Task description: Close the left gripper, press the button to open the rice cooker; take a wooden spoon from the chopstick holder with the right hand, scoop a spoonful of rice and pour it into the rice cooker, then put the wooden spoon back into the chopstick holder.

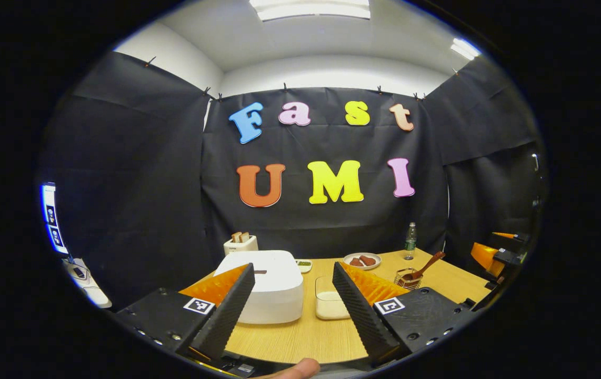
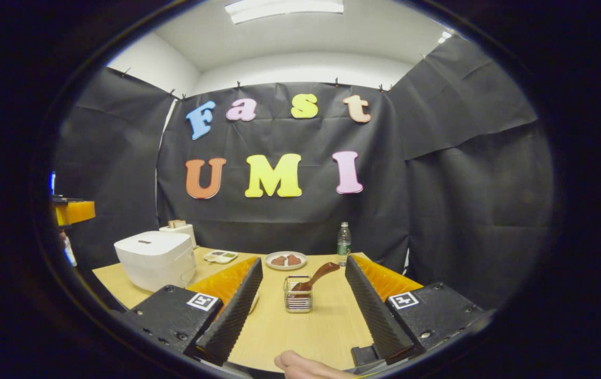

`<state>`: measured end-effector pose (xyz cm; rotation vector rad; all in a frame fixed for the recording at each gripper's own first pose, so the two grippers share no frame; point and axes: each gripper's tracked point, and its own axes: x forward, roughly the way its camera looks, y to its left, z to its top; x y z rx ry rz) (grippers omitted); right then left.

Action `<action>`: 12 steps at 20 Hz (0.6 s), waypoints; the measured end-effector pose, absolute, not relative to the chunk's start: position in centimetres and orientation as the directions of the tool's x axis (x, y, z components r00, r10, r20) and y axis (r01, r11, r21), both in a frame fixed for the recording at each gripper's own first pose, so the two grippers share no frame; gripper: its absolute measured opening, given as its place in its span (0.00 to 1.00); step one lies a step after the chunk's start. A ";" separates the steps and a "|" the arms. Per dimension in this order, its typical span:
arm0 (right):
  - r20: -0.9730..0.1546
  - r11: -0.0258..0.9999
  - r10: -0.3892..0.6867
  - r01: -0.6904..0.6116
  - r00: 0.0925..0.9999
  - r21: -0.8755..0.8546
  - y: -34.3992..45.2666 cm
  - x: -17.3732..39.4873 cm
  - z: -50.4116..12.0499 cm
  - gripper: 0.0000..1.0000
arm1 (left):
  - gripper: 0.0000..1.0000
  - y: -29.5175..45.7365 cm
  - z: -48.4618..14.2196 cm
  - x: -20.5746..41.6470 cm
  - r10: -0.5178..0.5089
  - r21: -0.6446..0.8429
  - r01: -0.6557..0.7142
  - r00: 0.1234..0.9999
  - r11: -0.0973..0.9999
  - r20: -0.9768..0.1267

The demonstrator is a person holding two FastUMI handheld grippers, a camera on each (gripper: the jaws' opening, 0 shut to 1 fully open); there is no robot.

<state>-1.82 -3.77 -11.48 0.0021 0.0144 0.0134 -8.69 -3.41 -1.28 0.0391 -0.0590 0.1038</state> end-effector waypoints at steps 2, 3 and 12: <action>-0.012 1.000 0.015 -0.015 1.000 0.003 -3.7 -1.8 -11.6 1.00 | 0.95 -4.1 -1.5 -8.9 0.092 0.038 -0.095 0.993 0.995 0.074; -0.010 1.000 0.016 -0.016 1.000 0.002 -3.6 -1.9 -11.5 1.00 | 0.95 -4.6 -1.5 -9.0 0.079 0.040 -0.083 0.993 0.996 0.084; 0.009 1.000 0.004 -0.004 1.000 0.022 -3.9 -1.9 -11.3 1.00 | 0.95 -5.3 -3.6 -7.7 0.051 0.001 -0.051 0.998 0.999 0.041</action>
